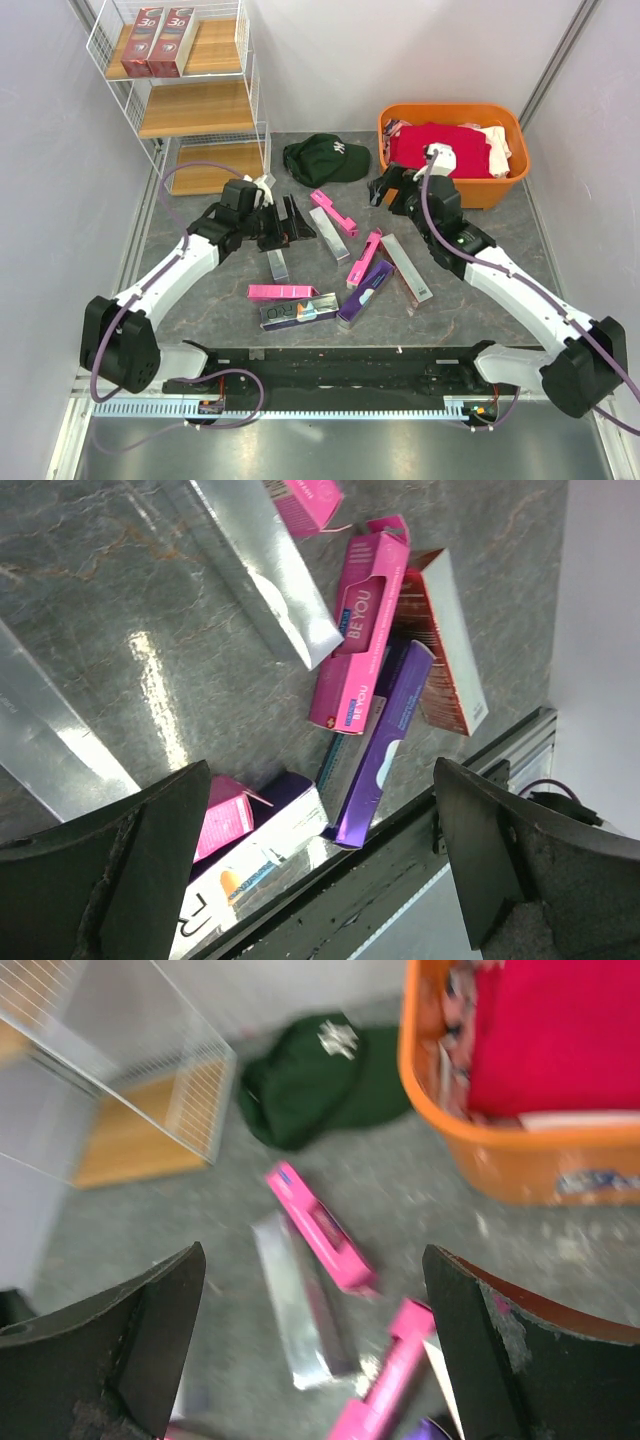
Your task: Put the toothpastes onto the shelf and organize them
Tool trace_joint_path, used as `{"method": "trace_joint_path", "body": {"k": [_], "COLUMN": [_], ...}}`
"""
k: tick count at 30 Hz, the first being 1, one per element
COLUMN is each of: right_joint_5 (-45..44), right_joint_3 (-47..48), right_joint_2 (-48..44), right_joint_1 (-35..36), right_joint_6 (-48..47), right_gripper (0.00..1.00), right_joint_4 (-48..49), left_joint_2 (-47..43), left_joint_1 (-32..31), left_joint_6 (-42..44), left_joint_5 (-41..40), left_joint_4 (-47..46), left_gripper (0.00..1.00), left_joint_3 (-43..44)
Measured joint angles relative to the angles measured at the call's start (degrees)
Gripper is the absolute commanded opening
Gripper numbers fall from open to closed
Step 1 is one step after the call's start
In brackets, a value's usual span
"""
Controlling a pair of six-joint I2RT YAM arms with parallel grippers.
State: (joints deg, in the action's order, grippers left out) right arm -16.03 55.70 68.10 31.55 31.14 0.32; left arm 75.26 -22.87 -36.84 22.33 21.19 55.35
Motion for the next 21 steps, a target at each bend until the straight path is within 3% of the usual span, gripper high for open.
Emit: {"method": "trace_joint_path", "body": {"k": [10, 21], "right_joint_5": [0.7, 1.2], "right_joint_3": [-0.3, -2.3], "right_joint_2": [11.9, 17.2], "right_joint_1": [-1.0, -1.8], "right_joint_6": [-2.9, -5.7], "right_gripper": [0.98, 0.98], "right_joint_4": [-16.2, -22.3], "left_joint_2": [4.1, 5.8], "left_joint_1": [-0.1, -0.1], "left_joint_6": [-0.2, -0.5], "left_joint_5": [-0.8, 0.3], "left_joint_4": [-0.6, -1.8], "left_gripper": [1.0, 1.0], "left_joint_3": [-0.5, -1.4]}}
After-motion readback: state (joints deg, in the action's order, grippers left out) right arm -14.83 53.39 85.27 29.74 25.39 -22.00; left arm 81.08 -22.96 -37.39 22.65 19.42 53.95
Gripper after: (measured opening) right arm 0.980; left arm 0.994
